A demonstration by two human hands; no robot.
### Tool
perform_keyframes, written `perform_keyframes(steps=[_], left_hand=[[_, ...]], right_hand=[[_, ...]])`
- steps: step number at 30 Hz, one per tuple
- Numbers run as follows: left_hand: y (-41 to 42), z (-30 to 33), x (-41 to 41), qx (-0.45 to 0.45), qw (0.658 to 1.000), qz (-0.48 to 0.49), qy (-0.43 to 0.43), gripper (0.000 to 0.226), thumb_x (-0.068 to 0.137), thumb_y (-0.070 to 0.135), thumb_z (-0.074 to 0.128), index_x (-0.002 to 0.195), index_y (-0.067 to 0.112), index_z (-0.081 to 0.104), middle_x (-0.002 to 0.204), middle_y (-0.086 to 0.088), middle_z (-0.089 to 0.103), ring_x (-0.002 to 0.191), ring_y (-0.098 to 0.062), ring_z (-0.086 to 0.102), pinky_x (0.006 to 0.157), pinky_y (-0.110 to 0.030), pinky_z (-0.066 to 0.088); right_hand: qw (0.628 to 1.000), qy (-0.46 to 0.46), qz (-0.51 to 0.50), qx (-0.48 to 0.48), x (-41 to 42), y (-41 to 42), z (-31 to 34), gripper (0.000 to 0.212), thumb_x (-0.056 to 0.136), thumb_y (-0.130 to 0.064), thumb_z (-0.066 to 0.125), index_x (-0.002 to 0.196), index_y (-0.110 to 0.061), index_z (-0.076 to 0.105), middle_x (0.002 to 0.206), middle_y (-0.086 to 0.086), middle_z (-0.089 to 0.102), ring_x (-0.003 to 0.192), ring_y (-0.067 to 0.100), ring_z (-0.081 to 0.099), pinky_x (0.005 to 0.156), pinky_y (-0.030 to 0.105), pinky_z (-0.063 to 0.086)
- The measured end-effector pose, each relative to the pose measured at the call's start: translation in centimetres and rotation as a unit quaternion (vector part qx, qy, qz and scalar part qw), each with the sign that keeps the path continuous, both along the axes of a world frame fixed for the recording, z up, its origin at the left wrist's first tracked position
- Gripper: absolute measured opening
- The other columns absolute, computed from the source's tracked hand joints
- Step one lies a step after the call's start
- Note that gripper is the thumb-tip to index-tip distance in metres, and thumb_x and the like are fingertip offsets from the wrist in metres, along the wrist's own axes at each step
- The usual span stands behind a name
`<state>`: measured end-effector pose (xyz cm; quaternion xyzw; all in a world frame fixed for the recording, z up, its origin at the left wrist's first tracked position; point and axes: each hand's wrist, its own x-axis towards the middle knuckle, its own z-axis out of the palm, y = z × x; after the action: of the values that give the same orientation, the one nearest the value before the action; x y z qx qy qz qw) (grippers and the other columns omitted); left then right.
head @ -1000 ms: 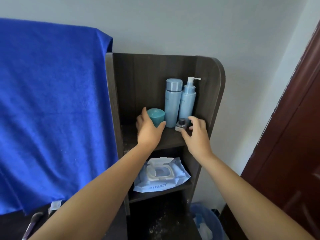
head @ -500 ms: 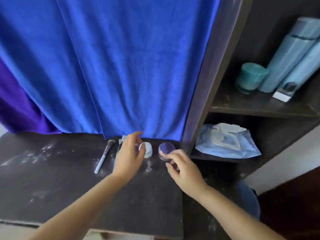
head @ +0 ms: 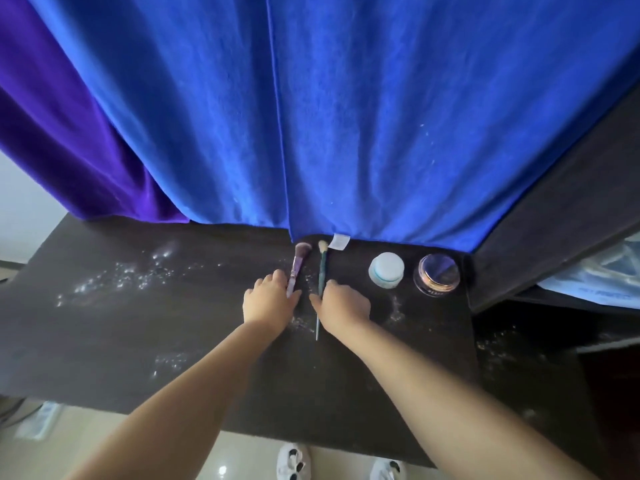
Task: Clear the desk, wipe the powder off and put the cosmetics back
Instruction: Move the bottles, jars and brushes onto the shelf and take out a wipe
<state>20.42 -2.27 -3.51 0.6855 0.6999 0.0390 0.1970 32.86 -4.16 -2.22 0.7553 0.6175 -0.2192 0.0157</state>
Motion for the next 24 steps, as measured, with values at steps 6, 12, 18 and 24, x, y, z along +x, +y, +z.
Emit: perform_keyframes(steps=[6,12,18,24], left_hand=[[0.1,0.9,-0.3,-0.001,0.993,0.046,-0.107,0.02,0.09,0.03,0.048,0.089,0.01,0.049,0.094,-0.011,0.062,0.089,-0.035,0.057,0.07,-0.035,0.04],[-1.1,7.4,2.4,0.103,0.959,0.006,-0.263,0.02,0.087,0.026,0.057,0.077,0.012,0.047,0.072,-0.004,0.054,0.068,-0.025,0.052,0.06,-0.033,0.038],[-4.1,18.5,10.9,0.195,0.874,-0.108,-0.432,0.015,0.086,0.025,0.059,0.077,0.022,0.048,0.07,0.0,0.057,0.062,-0.016,0.05,0.06,-0.022,0.042],[-9.8,25.5,21.0,0.244,0.805,-0.253,-0.477,0.014,0.087,0.025,0.058,0.078,0.03,0.048,0.064,0.008,0.054,0.054,-0.006,0.047,0.054,-0.018,0.041]], right_hand=[[0.999,0.028,-0.026,0.018,0.8,-0.1,1.3,0.028,0.093,-0.032,0.042,0.101,-0.008,0.055,0.107,0.014,0.065,0.1,0.035,0.061,0.068,0.033,0.038],[0.982,0.078,-0.011,0.17,4.5,-3.4,7.5,0.022,0.096,-0.034,0.04,0.089,-0.012,0.043,0.091,0.015,0.065,0.085,0.037,0.061,0.06,0.036,0.037],[0.917,0.11,-0.023,0.383,12.8,-9.6,17.9,0.023,0.094,-0.033,0.045,0.085,-0.012,0.042,0.069,-0.004,0.053,0.072,0.032,0.059,0.059,0.036,0.036],[0.827,0.135,-0.11,0.535,23.6,-15.2,24.5,0.02,0.093,-0.026,0.048,0.084,-0.008,0.046,0.057,0.009,0.053,0.055,0.02,0.05,0.05,0.022,0.038]])
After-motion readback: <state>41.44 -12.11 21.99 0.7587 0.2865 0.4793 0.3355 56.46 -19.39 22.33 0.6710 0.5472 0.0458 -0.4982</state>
